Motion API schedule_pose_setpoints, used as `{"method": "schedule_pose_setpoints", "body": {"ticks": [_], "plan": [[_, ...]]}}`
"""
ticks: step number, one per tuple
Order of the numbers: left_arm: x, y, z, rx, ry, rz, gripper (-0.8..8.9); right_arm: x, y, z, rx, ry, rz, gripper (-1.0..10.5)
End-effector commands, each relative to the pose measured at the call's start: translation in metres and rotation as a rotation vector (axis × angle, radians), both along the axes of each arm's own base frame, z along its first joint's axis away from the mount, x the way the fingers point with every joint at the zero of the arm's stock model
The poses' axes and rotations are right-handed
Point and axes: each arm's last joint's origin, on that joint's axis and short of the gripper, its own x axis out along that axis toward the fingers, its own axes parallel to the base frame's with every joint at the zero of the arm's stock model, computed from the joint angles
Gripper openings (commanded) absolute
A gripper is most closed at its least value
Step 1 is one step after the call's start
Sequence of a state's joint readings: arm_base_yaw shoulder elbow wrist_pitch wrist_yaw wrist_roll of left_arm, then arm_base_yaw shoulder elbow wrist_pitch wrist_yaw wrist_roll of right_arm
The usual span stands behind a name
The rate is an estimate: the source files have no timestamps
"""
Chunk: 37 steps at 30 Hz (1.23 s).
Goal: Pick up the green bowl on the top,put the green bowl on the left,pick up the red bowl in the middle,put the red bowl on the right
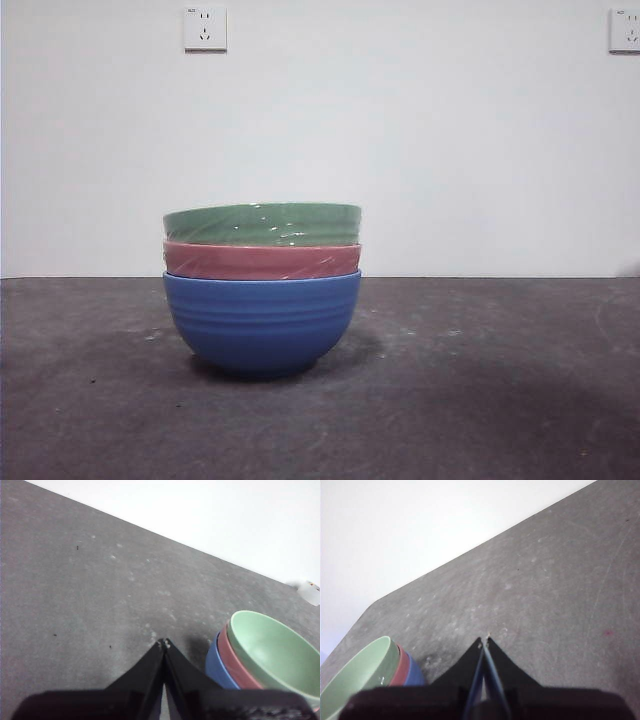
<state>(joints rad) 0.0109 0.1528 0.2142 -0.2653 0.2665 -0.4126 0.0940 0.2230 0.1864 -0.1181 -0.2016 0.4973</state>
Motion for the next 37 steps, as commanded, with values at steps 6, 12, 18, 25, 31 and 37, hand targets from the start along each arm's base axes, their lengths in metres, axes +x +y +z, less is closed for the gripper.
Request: {"method": "schedule_pose_setpoints", "body": {"ticks": [6, 12, 18, 25, 31, 37], "plan": [[0.017, 0.000, 0.037, 0.156, 0.002, -0.057, -0.07, 0.020, 0.002, 0.037, -0.122, 0.039, 0.033, -0.2], [0.040, -0.004, 0.061, 0.123, 0.055, -0.197, -0.07, 0.041, 0.006, 0.068, -0.224, 0.099, 0.144, -0.2], [0.066, -0.009, 0.071, 0.060, 0.136, -0.410, -0.05, 0.059, 0.013, 0.090, -0.283, 0.142, 0.346, -0.1], [0.083, -0.022, 0.072, 0.025, 0.181, -0.586, 1.60, 0.069, 0.015, 0.094, -0.276, 0.164, 0.394, 2.4], [0.088, -0.038, 0.078, 0.040, 0.196, -0.656, 3.45, 0.068, 0.015, 0.093, -0.266, 0.182, 0.395, 2.8], [0.096, -0.069, 0.097, 0.205, 0.229, -0.774, 3.45, 0.068, 0.015, 0.093, -0.265, 0.184, 0.396, 2.8]]}}
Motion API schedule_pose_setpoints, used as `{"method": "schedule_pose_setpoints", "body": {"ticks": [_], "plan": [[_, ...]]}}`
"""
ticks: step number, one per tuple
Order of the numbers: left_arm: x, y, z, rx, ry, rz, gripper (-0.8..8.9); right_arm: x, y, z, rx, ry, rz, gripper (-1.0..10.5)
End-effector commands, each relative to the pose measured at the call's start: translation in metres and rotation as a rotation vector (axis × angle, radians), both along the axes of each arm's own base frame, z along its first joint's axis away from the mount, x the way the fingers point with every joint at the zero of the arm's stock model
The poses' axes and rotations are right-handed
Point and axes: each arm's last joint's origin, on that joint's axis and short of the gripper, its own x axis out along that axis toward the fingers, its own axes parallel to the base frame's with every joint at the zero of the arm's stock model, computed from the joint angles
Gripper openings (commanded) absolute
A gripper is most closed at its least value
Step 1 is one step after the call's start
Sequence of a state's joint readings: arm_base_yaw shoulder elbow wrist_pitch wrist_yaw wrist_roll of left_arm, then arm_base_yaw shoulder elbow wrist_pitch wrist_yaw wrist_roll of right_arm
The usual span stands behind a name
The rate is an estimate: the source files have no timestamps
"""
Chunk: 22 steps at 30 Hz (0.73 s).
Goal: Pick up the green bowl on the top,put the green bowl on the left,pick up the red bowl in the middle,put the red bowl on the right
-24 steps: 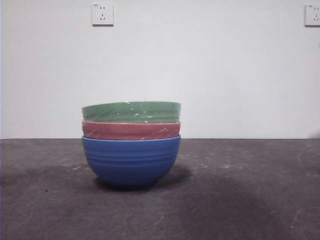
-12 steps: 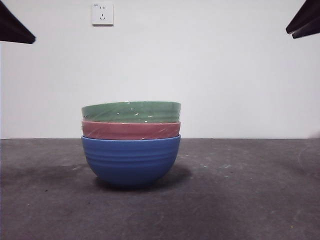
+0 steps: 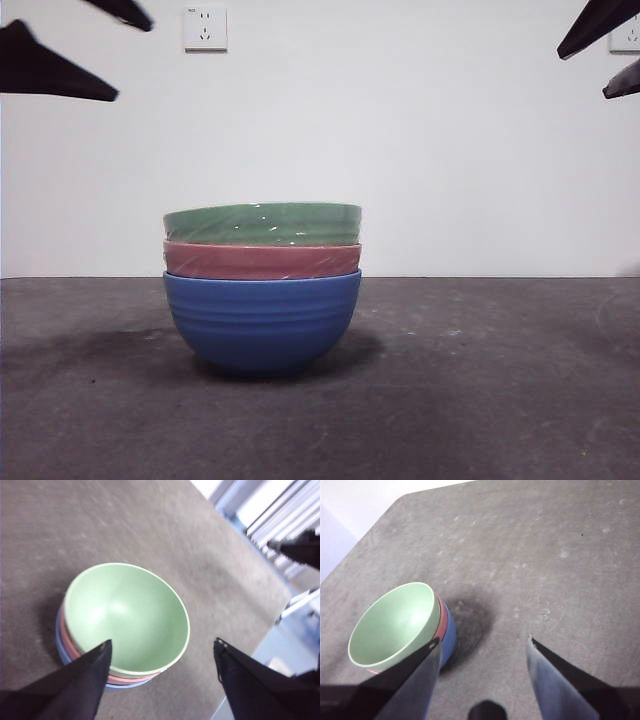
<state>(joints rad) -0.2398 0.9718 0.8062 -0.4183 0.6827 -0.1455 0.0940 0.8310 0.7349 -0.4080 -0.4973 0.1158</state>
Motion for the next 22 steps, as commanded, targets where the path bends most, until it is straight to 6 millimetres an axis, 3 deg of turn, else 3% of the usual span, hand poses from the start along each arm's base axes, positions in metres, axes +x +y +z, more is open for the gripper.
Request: {"method": "schedule_pose_setpoints", "body": {"ticks": [1, 6, 10, 16, 22], "plan": [[0.003, -0.017, 0.008, 0.130, -0.051, -0.083, 3.45, 0.000, 0.000, 0.001, 0.001, -0.004, 0.004, 2.8], [0.012, -0.051, 0.022, 0.314, -0.079, -0.202, 3.43, 0.000, 0.000, 0.001, 0.001, -0.004, 0.004, 2.8], [0.020, -0.082, 0.021, 0.419, -0.103, -0.316, 3.43, 0.000, 0.000, 0.001, 0.007, 0.001, 0.000, 2.8], [0.026, -0.120, -0.008, 0.608, -0.119, -0.424, 3.43, 0.000, 0.000, 0.000, 0.007, 0.009, 0.000, 2.8], [0.032, -0.140, -0.033, 0.653, -0.074, -0.472, 3.42, -0.001, 0.000, -0.001, 0.005, 0.024, -0.001, 2.8]]}}
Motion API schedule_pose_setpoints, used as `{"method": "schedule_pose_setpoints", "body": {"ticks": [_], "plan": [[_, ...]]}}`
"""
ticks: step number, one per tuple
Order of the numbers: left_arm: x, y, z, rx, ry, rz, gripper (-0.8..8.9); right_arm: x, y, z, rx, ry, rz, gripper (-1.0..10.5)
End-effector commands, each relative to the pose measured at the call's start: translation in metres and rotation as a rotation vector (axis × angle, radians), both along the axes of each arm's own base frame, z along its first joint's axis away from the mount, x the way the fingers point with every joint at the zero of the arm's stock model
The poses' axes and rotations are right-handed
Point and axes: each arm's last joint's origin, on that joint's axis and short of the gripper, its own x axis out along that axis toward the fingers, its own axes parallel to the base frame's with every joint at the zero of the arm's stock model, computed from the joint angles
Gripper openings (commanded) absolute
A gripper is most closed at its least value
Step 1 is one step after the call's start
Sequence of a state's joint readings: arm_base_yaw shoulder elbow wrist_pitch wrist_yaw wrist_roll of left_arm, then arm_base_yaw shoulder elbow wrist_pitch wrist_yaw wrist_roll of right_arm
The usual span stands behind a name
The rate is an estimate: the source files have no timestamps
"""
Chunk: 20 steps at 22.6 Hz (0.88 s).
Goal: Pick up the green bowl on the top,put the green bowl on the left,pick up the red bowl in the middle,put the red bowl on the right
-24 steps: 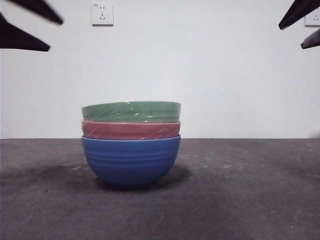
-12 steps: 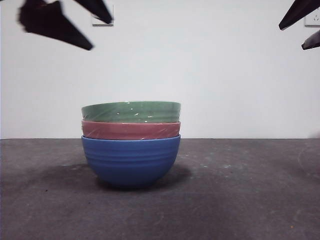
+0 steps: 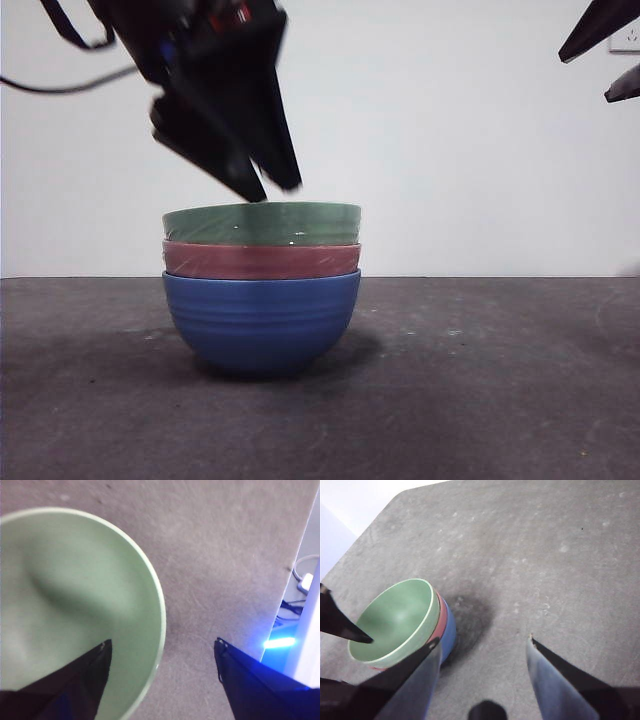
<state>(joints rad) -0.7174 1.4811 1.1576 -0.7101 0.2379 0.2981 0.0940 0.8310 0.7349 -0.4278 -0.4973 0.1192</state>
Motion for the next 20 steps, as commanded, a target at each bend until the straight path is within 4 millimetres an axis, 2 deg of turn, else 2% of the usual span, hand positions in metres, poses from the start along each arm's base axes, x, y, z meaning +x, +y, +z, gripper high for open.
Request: {"method": "schedule_pose_setpoints", "body": {"ticks": [1, 7, 9, 11, 14, 20], "plan": [[0.0019, -0.0056, -0.0075, 0.012, -0.005, -0.027, 3.42, 0.0001, 0.0004, 0.0005, 0.005, 0.005, 0.000, 2.8], [0.0030, -0.0083, -0.0112, 0.017, 0.001, -0.031, 3.28, -0.0001, 0.0003, 0.0001, 0.003, 0.010, -0.002, 2.8], [0.0025, -0.0078, -0.0116, 0.025, 0.002, -0.041, 1.44, -0.0001, 0.0003, 0.0001, 0.003, 0.010, -0.002, 2.8], [0.0014, -0.0068, -0.0124, 0.043, 0.000, -0.067, 0.34, -0.0001, 0.0003, 0.0001, 0.003, 0.010, -0.002, 2.8], [0.0008, -0.0065, -0.0128, 0.050, 0.001, -0.076, -0.10, -0.0001, 0.0003, 0.0001, 0.003, 0.009, -0.002, 2.8], [0.0018, -0.0073, -0.0058, 0.040, -0.033, -0.095, -0.08, -0.0001, 0.0003, 0.0001, 0.003, 0.009, -0.002, 2.8]]}}
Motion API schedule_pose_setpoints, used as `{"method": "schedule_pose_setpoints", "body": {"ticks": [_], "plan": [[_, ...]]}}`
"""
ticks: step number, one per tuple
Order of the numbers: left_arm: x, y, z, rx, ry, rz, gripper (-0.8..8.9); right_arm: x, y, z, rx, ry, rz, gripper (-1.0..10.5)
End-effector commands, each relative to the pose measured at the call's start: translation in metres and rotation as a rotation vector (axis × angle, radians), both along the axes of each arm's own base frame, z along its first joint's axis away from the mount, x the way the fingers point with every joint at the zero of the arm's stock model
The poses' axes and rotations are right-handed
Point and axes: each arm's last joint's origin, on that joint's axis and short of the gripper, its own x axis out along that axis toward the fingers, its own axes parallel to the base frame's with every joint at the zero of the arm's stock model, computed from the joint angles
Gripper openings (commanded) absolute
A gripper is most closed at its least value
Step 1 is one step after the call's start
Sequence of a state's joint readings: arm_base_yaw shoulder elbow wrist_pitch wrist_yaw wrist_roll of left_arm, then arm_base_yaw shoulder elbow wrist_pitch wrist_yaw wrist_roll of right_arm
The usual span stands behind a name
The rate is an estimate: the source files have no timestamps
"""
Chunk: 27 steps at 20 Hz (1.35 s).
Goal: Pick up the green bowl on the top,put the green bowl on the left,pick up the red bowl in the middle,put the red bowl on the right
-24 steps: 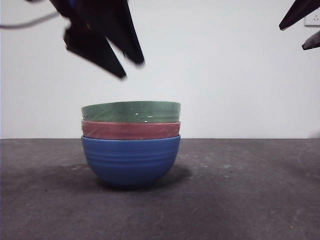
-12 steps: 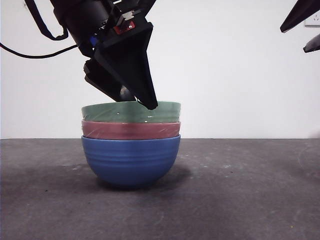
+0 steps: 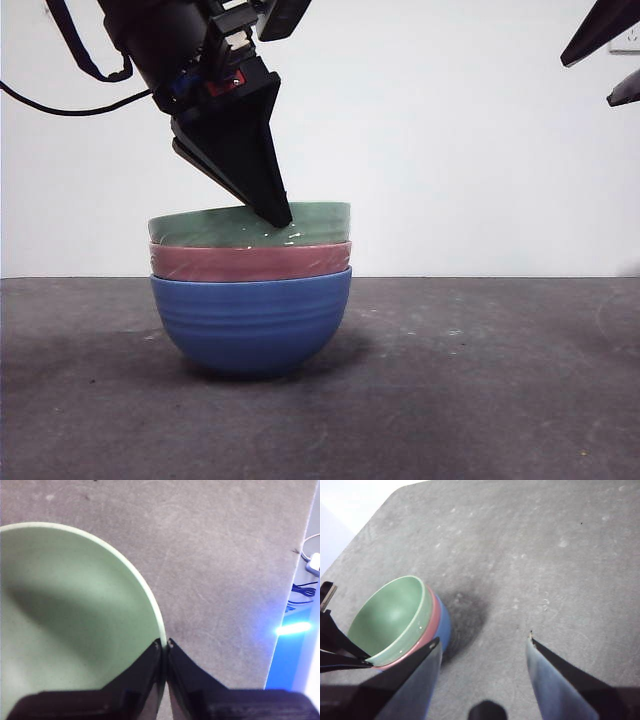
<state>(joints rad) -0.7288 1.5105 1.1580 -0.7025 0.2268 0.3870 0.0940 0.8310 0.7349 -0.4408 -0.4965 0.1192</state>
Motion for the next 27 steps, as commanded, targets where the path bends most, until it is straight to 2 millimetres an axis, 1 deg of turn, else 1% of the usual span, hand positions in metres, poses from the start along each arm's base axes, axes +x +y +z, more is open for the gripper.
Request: {"method": "schedule_pose_setpoints", "body": {"ticks": [1, 3, 5, 6, 8, 9, 12, 13, 14, 15, 16, 18, 21, 23, 25, 27], "plan": [[0.000, -0.002, 0.008, -0.003, -0.004, -0.014, -0.08, 0.001, 0.000, 0.001, 0.004, -0.004, -0.003, 2.8], [-0.001, -0.001, 0.029, -0.006, -0.012, -0.014, -0.08, 0.001, 0.000, 0.001, 0.004, -0.004, -0.002, 2.8], [-0.004, 0.002, 0.056, 0.004, -0.028, -0.001, -0.08, 0.001, 0.000, 0.001, 0.003, -0.004, -0.005, 2.8], [-0.008, 0.005, 0.072, 0.016, -0.040, 0.011, -0.08, 0.001, 0.000, 0.001, 0.003, -0.004, -0.005, 2.8], [-0.018, 0.013, 0.098, 0.027, -0.075, 0.068, -0.08, 0.001, 0.000, 0.001, 0.003, -0.004, -0.005, 2.8], [-0.024, 0.018, 0.108, 0.018, -0.094, 0.105, -0.08, 0.001, 0.000, 0.001, 0.003, -0.004, -0.005, 2.8], [-0.050, 0.042, 0.131, -0.009, -0.116, 0.291, -0.08, 0.001, 0.000, 0.001, 0.003, -0.004, -0.005, 2.8], [-0.059, 0.051, 0.135, -0.007, -0.125, 0.350, -0.08, 0.001, 0.000, 0.001, 0.003, -0.004, -0.005, 2.8], [-0.066, 0.056, 0.137, -0.006, -0.136, 0.385, -0.08, 0.001, 0.000, 0.001, 0.003, -0.004, -0.005, 2.8], [-0.075, 0.061, 0.134, -0.007, -0.141, 0.415, -0.08, 0.001, 0.000, 0.001, 0.003, -0.004, -0.005, 2.8], [-0.081, 0.062, 0.127, -0.003, -0.131, 0.430, -0.08, 0.001, 0.000, 0.001, 0.003, -0.004, -0.005, 2.8], [-0.093, 0.060, 0.100, 0.015, -0.081, 0.446, -0.08, 0.001, 0.000, 0.001, 0.003, -0.004, -0.005, 2.8], [-0.107, 0.051, 0.050, 0.101, 0.003, 0.460, -0.08, 0.001, 0.000, 0.001, 0.003, -0.003, -0.006, 2.8], [-0.115, 0.044, 0.027, 0.110, 0.021, 0.451, -0.08, 0.001, 0.000, 0.001, 0.008, 0.000, -0.009, 2.8], [-0.120, 0.039, 0.011, 0.113, 0.005, 0.471, -0.09, 0.001, 0.000, 0.001, 0.008, 0.002, -0.009, 2.8], [-0.118, 0.036, -0.002, 0.113, -0.017, 0.477, -0.09, 0.001, 0.000, 0.001, 0.008, 0.002, -0.010, 2.8]]}}
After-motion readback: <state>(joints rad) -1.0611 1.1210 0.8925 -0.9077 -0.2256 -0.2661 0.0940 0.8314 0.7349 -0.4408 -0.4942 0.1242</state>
